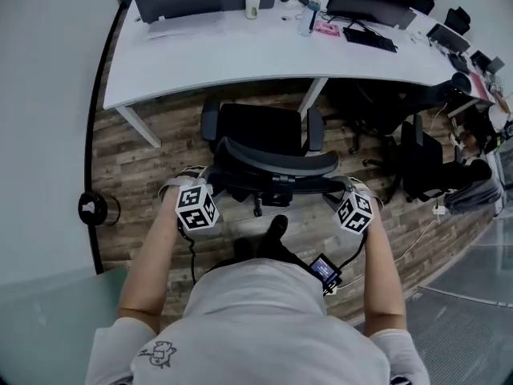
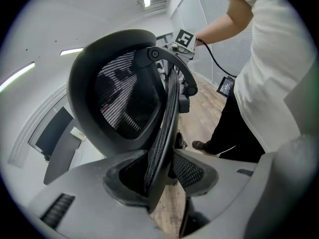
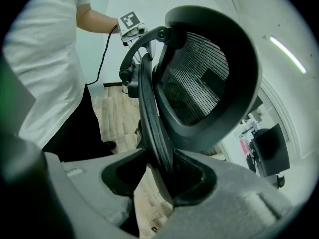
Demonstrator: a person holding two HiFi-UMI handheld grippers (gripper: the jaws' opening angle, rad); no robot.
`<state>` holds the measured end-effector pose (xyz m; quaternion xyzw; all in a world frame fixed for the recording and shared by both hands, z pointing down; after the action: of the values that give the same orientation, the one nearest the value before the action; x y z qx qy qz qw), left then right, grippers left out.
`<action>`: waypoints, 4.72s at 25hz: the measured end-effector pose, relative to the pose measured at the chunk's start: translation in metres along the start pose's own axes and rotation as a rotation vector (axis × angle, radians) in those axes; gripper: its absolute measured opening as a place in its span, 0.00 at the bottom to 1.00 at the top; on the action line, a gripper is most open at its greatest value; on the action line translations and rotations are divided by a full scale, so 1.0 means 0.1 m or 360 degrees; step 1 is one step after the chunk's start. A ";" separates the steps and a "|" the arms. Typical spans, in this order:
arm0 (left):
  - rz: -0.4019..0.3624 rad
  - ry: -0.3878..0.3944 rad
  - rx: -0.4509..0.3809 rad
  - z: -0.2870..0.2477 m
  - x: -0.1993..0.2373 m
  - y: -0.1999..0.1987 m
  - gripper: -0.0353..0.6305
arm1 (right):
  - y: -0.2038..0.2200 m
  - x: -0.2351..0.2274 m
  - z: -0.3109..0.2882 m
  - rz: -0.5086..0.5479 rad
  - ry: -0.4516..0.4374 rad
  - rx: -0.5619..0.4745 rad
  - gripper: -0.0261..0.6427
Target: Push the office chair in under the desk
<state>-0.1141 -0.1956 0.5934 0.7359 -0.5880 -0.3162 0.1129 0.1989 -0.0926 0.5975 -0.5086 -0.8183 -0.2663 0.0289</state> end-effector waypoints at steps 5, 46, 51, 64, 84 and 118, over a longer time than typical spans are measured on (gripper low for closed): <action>0.0057 -0.0037 0.0049 0.03 0.28 0.25 0.29 | -0.28 -0.29 -0.26 0.0052 -0.0024 -0.0033 0.29; 0.0357 -0.0267 0.0300 -0.47 2.65 1.15 0.32 | -1.40 -2.84 -1.84 0.0451 -0.0145 -0.0178 0.27; 0.0336 -0.0252 0.0298 -0.49 2.93 1.28 0.32 | -1.56 -3.05 -1.98 0.0445 -0.0134 -0.0171 0.27; 0.0307 -0.0254 0.0275 -0.57 3.54 1.62 0.32 | -1.90 -3.50 -2.36 0.0429 -0.0104 -0.0136 0.27; 0.0294 -0.0271 0.0280 -0.57 3.69 1.71 0.32 | -2.00 -3.61 -2.46 0.0415 -0.0077 -0.0129 0.29; 0.0960 -0.0713 -0.0796 0.42 3.32 -0.18 0.28 | -2.67 -3.22 -0.79 -0.0171 0.0171 -0.1036 0.12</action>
<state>-0.0889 -0.4929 0.4406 0.3952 -0.6916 -0.5530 0.2442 0.1093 -0.4833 0.4543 -0.4326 -0.7132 -0.5412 -0.1060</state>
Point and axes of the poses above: the fingertips, and each gripper's own axes: z backward along the fingers, x to its left, y out of its underside, the point moved 5 cm from there along z, backward along the fingers, and after that the axes turned 3 degrees about -x, right-handed, at the moved point
